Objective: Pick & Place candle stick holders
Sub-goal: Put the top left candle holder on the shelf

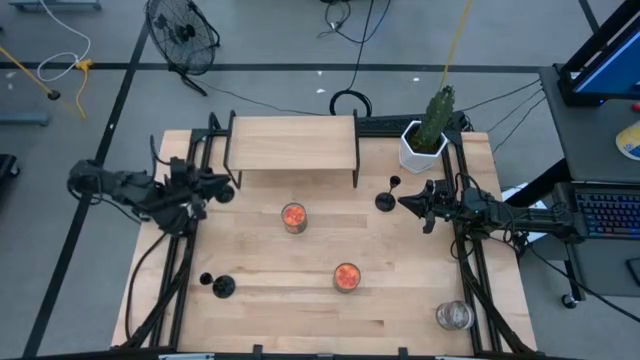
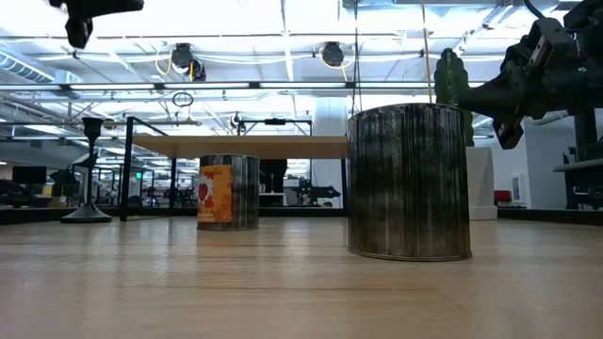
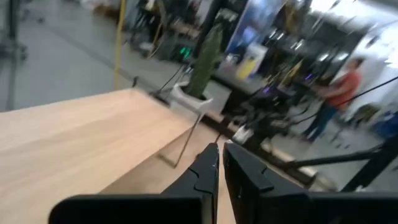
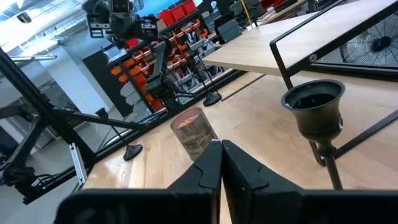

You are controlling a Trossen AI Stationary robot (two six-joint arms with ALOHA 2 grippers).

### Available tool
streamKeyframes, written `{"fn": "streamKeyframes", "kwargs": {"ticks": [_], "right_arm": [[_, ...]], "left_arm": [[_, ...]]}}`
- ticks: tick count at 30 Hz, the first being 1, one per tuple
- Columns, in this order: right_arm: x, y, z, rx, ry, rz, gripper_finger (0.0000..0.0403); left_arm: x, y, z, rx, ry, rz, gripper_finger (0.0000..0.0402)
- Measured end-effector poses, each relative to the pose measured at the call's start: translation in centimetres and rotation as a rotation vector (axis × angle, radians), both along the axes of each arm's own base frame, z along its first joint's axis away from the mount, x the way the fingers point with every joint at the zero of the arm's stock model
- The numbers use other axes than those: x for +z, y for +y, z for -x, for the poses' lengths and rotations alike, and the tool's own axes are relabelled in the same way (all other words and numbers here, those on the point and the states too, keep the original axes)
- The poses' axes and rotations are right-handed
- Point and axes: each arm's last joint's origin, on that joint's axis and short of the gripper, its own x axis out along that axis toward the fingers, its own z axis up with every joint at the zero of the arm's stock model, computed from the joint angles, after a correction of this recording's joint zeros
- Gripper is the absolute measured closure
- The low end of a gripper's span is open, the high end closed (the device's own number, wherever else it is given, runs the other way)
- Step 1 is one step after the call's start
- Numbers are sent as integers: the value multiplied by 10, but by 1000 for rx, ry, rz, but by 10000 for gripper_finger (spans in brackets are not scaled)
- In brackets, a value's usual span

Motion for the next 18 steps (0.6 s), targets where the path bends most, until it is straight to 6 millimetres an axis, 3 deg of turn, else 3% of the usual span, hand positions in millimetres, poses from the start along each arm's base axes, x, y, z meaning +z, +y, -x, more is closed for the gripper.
{"fn": "streamKeyframes", "kwargs": {"ticks": [7, 18], "right_arm": [[0, 0, 0, 0, 0, 0, 399], [0, 0, 0, 0, 0, 0, 399]], "left_arm": [[29, 2, 1, 79, 222, 69, 373], [36, 16, 13, 415, 536, 400, 373]]}}
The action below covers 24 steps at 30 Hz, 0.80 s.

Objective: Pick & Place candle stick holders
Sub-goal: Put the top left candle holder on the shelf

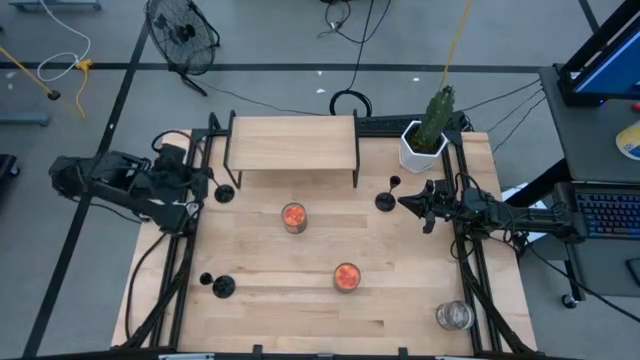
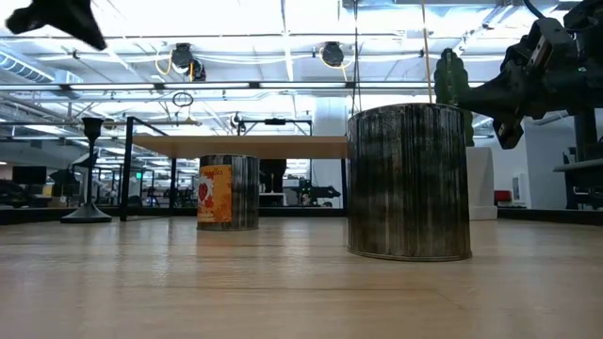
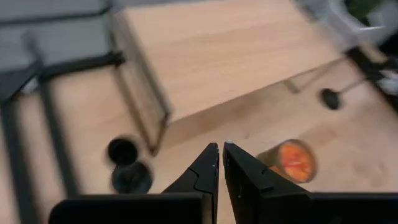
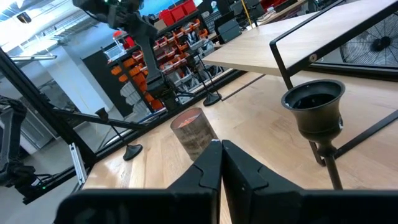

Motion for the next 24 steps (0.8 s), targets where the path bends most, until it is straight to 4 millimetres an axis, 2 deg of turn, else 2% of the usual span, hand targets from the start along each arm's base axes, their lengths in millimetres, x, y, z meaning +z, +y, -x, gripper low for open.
{"fn": "streamKeyframes", "kwargs": {"ticks": [6, 14, 24], "right_arm": [[0, 0, 0, 0, 0, 0, 399], [0, 0, 0, 0, 0, 0, 399], [0, 0, 0, 0, 0, 0, 399]], "left_arm": [[-1, 6, 2, 117, 16, 81, 373], [0, 10, 2, 61, 80, 14, 373], [-1, 10, 2, 88, 60, 52, 373]]}}
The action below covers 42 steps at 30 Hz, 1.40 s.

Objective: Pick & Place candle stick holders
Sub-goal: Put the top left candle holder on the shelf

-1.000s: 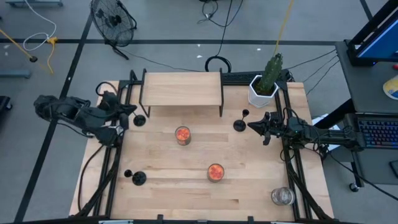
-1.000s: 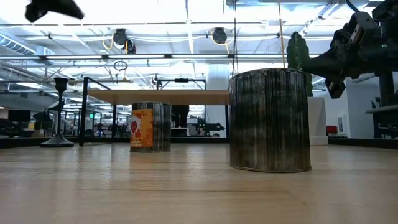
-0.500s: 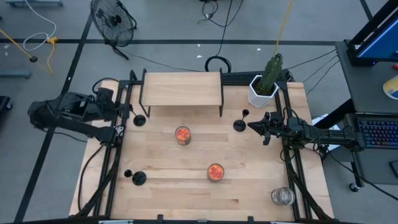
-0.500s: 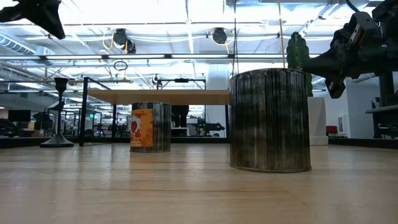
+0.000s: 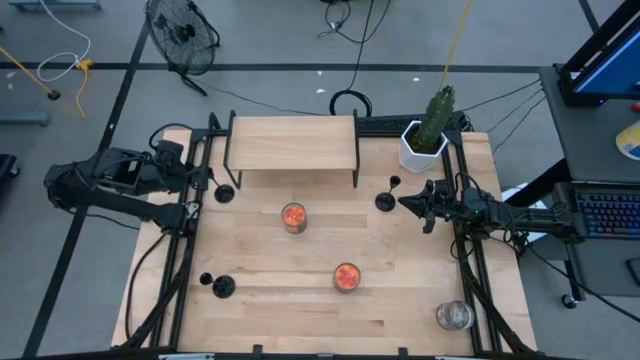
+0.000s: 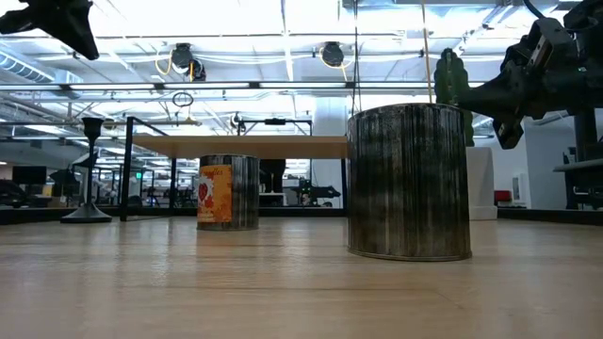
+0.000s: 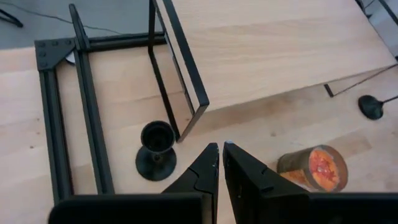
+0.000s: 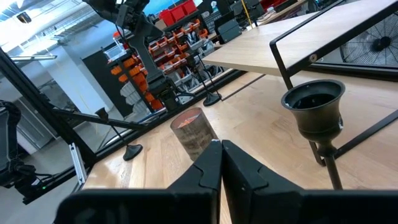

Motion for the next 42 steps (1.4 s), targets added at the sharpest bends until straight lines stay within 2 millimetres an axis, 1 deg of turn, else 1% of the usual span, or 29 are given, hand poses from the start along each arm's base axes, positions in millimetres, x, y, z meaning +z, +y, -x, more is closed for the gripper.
{"fn": "streamKeyframes", "kwargs": {"ticks": [5, 13, 17, 24, 28, 31, 33, 37, 40, 42], "right_arm": [[0, 0, 0, 0, 0, 0, 399], [0, 0, 0, 0, 0, 0, 399], [0, 0, 0, 0, 0, 0, 399], [0, 0, 0, 0, 0, 0, 399], [0, 0, 0, 0, 0, 0, 399], [0, 0, 0, 0, 0, 0, 399], [0, 0, 0, 0, 0, 0, 399], [0, 0, 0, 0, 0, 0, 399], [0, 0, 0, 0, 0, 0, 399], [0, 0, 0, 0, 0, 0, 399]], "left_arm": [[0, 0, 0, -44, 34, -35, 373], [0, 1, 2, -32, 50, -50, 367], [-1, 1, 1, -34, 77, -61, 333], [-1, 1, 0, -35, 91, -91, 234], [-1, 1, -1, -63, 97, -107, 199], [0, 1, -1, -82, 110, -117, 189], [-1, 1, 0, -63, 100, -104, 188], [-2, 3, 1, 35, 58, -8, 188], [-4, 5, 4, 79, 69, 66, 187], [-5, 8, 1, 119, 83, 82, 187]]}}
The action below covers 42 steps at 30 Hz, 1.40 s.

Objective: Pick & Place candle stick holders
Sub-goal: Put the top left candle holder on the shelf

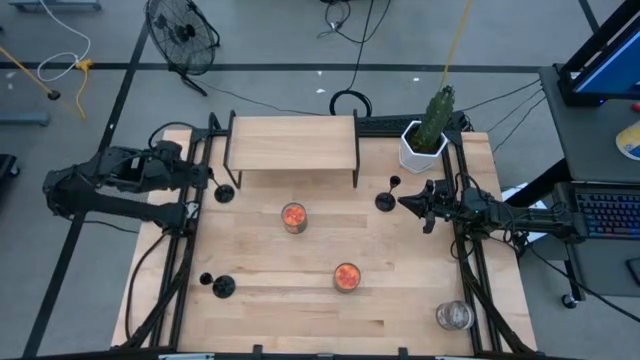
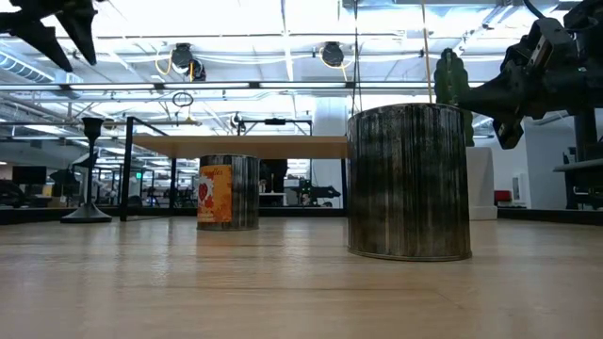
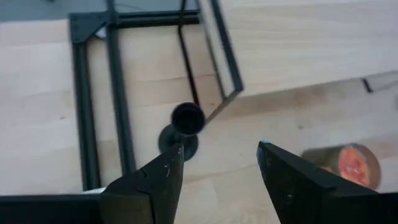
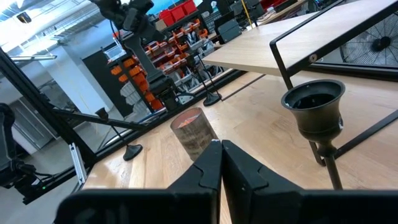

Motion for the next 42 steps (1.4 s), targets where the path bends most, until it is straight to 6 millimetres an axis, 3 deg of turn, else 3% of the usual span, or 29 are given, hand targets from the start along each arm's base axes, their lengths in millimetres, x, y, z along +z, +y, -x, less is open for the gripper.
{"fn": "streamKeyframes", "kwargs": {"ticks": [14, 26, 36, 42], "right_arm": [[0, 0, 0, 0, 0, 0, 399], [0, 0, 0, 0, 0, 0, 399], [0, 0, 0, 0, 0, 0, 399], [0, 0, 0, 0, 0, 0, 399]], "left_arm": [[-11, 33, -18, 217, 141, 149, 188], [-23, 64, -30, 236, 287, 262, 188], [-25, 68, -28, 222, 301, 289, 188], [-40, 68, -27, 237, 349, 327, 188]]}}
